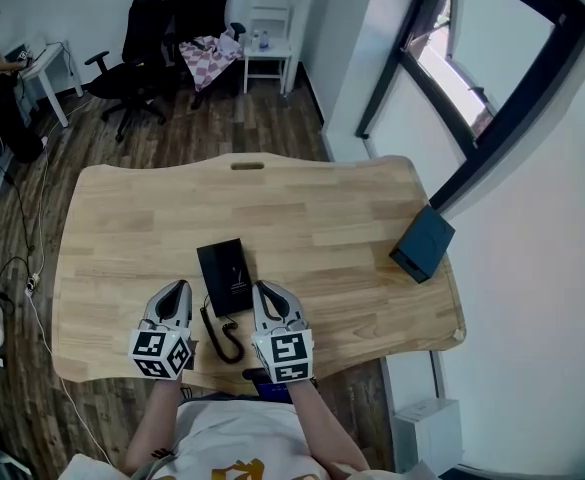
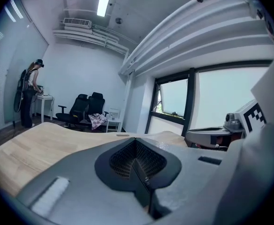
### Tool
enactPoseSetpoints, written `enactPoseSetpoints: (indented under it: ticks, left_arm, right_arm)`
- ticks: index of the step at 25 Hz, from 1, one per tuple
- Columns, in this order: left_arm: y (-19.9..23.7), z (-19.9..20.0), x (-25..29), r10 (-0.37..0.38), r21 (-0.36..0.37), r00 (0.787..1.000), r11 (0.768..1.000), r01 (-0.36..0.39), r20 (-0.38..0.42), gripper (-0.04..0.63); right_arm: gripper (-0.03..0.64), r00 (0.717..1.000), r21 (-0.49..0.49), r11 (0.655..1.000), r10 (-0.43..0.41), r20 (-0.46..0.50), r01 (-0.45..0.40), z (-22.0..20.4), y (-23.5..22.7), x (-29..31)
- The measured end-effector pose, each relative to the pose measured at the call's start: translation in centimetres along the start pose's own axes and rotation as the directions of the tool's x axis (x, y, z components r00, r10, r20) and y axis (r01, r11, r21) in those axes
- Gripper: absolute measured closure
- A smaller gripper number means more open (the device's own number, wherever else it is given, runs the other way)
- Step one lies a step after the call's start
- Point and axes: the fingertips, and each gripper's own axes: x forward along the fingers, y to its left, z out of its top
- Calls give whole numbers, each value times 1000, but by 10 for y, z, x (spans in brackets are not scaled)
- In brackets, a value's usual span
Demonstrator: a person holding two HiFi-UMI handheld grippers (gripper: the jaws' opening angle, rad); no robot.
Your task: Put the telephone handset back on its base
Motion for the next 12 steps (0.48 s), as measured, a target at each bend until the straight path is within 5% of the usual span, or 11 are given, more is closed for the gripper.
enactPoseSetpoints:
  ticks: [12]
  left_arm:
    - [2, -2, -3, 6, -34, 1000, 999, -6, 6, 592]
  right_arm:
    - [612, 1000, -21, 1000, 12, -7, -12, 3, 3, -6]
